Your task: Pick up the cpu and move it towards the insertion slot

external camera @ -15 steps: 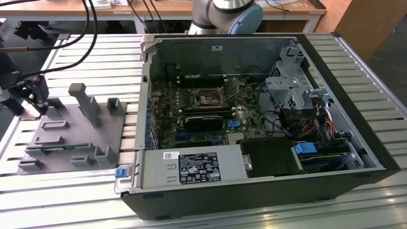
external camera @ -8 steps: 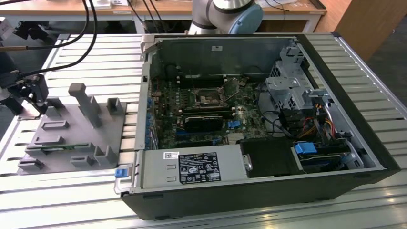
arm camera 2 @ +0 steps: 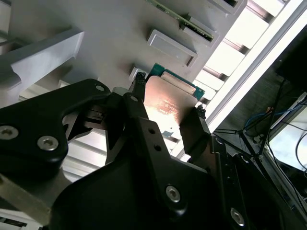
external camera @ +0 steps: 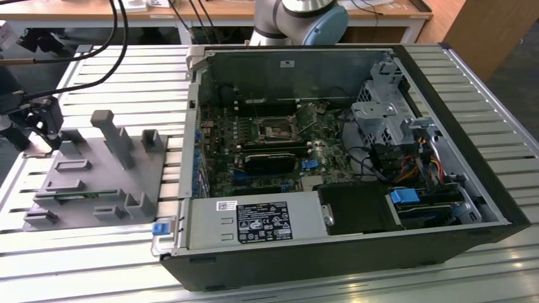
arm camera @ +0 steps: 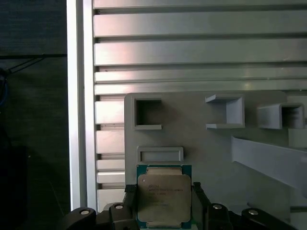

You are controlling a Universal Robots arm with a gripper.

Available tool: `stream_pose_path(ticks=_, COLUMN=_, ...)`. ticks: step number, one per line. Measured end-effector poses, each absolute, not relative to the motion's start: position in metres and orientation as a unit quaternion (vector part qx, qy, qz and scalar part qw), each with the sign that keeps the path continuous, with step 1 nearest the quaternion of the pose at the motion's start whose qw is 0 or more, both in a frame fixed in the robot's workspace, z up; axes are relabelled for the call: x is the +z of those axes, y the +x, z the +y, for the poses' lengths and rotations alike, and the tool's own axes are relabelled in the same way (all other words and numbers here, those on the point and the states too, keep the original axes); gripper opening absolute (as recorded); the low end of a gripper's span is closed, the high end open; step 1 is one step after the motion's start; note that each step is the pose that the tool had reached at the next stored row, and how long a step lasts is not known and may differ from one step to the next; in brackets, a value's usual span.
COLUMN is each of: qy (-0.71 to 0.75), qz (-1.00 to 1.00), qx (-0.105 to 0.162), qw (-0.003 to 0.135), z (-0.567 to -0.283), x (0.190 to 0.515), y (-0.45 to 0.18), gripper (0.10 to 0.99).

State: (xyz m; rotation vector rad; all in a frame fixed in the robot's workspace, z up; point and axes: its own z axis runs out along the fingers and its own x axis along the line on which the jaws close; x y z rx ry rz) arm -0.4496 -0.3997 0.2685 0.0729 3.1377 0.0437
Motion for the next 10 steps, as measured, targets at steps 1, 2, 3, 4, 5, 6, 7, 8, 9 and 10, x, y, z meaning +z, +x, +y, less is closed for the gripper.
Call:
stream_pose_path(ticks=1, qy=0.023, qz=1.000, qx=0.014, qw=0.001, z=-0.3997, x=0.2689, y=-0.4496, gripper=0.537)
stream_pose_path(ticks=2, qy=0.023, qz=1.000, qx=0.014, qw=0.001, z=-0.3996, x=0.2692, y=-0.4496, gripper=0.537)
stream_pose_path(ticks=3, qy=0.023, qz=1.000, qx=0.014, qw=0.001, z=-0.3995, x=0.2695, y=-0.4496, gripper=0.537)
stream_pose_path(ticks=4, qy=0.023, qz=1.000, qx=0.014, qw=0.001, z=-0.3995, x=0.2698, y=-0.4496, gripper=0.537)
stream_pose_path(ticks=5, qy=0.023, qz=1.000, qx=0.014, qw=0.001, z=-0.3994, x=0.2701, y=-0.4496, gripper=0.537)
stream_pose_path(ticks=6, qy=0.023, qz=1.000, qx=0.014, qw=0.001, z=-0.3994, x=0.2704, y=-0.4496, gripper=0.537)
stream_pose_path(ticks=7, qy=0.023, qz=1.000, qx=0.014, qw=0.001, z=-0.3993, x=0.2707, y=-0.4496, gripper=0.537)
stream_pose_path(ticks=8, qy=0.023, qz=1.000, qx=0.014, qw=0.001, z=-0.3993, x=0.2710, y=-0.4496, gripper=0.537)
stream_pose_path(ticks=9, qy=0.023, qz=1.000, qx=0.014, qw=0.001, z=-0.3992, x=0.2714, y=-0.4496, gripper=0.537)
stream_pose_path(ticks=10, qy=0.023, qz=1.000, qx=0.014, qw=0.001, z=-0.3991, x=0.2717, y=-0.4496, gripper=0.537)
